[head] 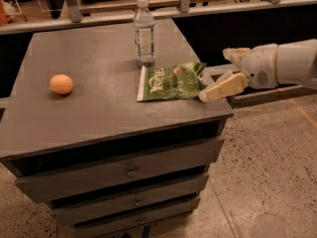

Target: Move green jalapeno chip bag near orange

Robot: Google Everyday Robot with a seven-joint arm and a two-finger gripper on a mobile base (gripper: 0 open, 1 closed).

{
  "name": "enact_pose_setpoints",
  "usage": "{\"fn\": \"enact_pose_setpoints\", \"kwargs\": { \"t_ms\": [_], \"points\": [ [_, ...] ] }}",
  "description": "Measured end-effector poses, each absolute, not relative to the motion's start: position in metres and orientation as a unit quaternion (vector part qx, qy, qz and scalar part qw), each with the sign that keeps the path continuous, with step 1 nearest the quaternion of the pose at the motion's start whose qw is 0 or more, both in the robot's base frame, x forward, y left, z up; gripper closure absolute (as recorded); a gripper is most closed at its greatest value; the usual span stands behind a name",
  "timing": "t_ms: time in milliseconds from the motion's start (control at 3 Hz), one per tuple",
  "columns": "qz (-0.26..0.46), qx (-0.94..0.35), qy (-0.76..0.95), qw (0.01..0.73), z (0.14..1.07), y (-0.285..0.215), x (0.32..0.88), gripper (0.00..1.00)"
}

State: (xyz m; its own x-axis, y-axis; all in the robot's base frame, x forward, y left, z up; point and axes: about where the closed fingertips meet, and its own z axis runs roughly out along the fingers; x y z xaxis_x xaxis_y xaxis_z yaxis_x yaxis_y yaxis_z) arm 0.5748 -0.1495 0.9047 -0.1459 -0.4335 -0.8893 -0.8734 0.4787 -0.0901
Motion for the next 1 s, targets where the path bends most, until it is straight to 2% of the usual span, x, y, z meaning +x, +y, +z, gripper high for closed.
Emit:
{"fn": "enact_pose_setpoints", "kwargs": {
  "t_ms": [333, 667, 1000],
  "points": [
    [0.216, -0.439, 0.713, 0.502, 0.898, -0.113, 0.593, 0.00],
    [0.192, -0.407, 0.715, 0.534, 0.890, -0.100, 0.620, 0.00],
    [0.181, -0.385, 0.710, 0.561, 0.888, -0.104, 0.633, 0.18]
  ]
}}
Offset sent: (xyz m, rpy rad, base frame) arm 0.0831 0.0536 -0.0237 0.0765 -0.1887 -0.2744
